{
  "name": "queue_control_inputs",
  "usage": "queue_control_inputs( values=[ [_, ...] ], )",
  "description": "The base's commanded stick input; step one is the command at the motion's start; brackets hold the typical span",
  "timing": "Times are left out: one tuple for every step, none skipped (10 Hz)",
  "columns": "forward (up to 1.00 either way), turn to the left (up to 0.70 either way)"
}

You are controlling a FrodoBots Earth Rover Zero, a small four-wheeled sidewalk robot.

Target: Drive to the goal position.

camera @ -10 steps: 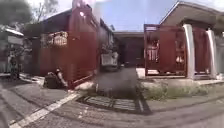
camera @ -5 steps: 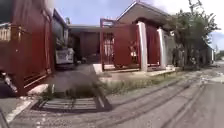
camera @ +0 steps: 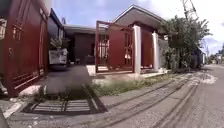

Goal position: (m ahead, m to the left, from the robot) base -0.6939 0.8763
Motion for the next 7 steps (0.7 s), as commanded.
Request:
queue_control_inputs(
  values=[
    [0.0,0.0],
    [0.0,0.45],
    [0.0,0.45],
    [0.0,0.45],
    [0.0,0.45],
    [0.0,0.45],
    [0.0,0.45]
  ],
)
